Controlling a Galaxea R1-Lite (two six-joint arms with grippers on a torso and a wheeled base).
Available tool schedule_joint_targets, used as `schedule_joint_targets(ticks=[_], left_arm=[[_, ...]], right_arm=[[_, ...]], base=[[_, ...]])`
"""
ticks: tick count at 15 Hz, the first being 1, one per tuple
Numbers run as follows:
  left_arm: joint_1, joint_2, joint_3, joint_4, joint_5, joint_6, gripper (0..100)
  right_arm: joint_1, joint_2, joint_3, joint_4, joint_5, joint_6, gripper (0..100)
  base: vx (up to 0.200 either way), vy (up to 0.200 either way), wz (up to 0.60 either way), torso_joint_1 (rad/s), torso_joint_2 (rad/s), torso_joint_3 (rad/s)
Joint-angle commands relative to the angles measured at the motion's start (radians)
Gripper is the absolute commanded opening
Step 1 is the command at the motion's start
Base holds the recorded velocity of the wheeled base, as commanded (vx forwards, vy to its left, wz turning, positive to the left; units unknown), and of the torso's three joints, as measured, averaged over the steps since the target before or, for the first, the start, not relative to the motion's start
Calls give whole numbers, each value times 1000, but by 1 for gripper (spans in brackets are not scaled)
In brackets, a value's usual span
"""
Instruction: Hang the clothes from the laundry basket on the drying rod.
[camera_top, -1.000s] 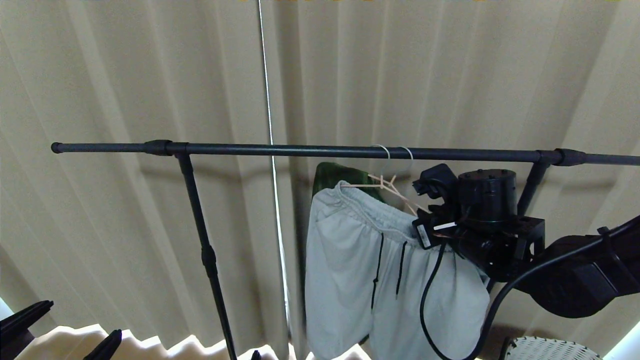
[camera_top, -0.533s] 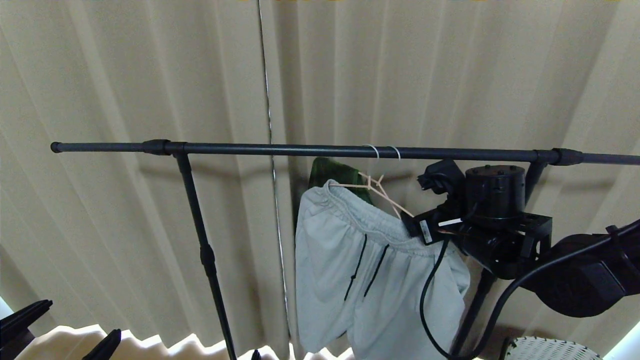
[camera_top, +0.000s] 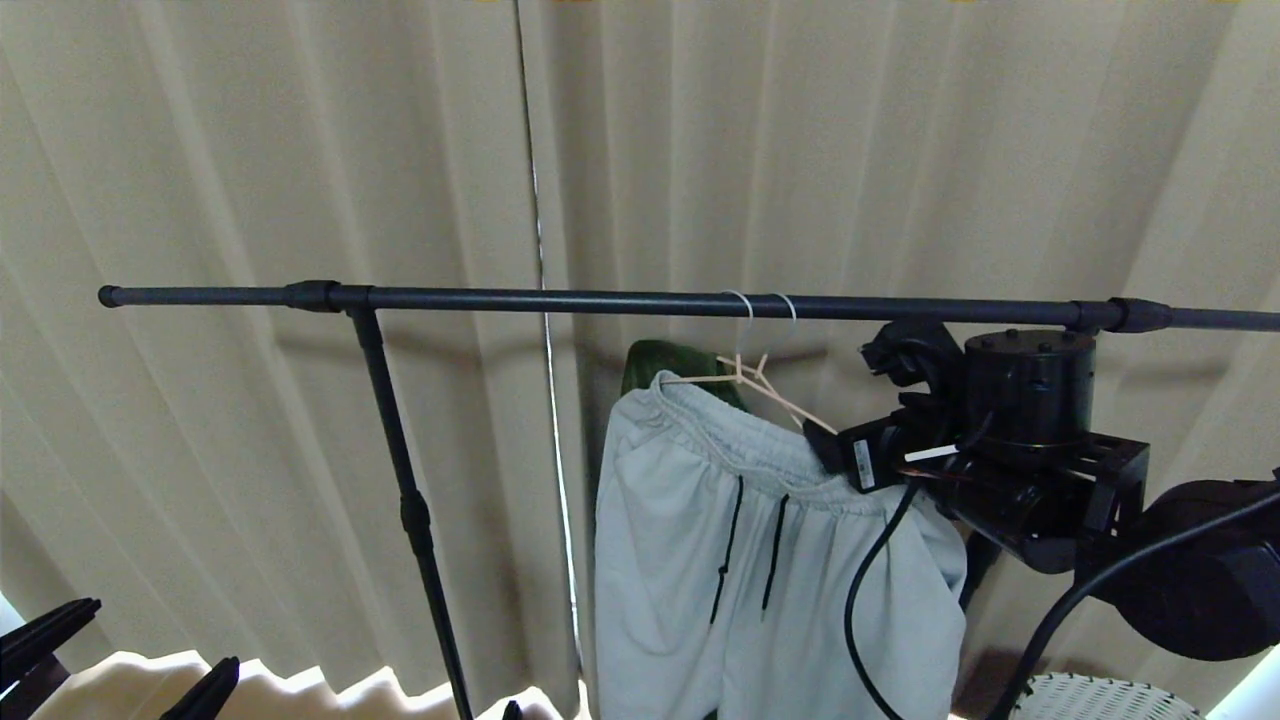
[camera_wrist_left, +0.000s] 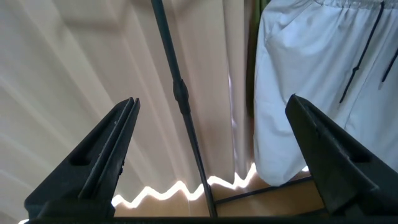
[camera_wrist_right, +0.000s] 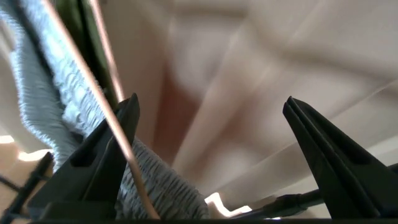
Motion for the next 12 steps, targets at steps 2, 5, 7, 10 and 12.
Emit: schedule_joint_targets(ticks=[2, 5, 7, 10, 12], left_arm=[[0, 0, 0, -1, 0, 0, 100], [0, 0, 0, -1, -1, 0, 100], [0, 0, 0, -1, 0, 0, 100], [0, -6, 0, -1, -1, 0, 100], [0, -16, -1, 0, -1, 0, 100]], right_arm=[[1, -23, 10, 0, 35, 26, 100], [1, -41, 21, 0, 83, 32, 100], [1, -44, 24, -2, 92, 33, 100], [1, -46, 48, -86, 141, 38, 100], [1, -89, 87, -138, 170, 36, 100]], base=[[0, 0, 0, 0, 0, 0], [0, 0, 0, 0, 0, 0], [0, 0, 0, 0, 0, 0], [0, 0, 0, 0, 0, 0], [0, 0, 0, 0, 0, 0]])
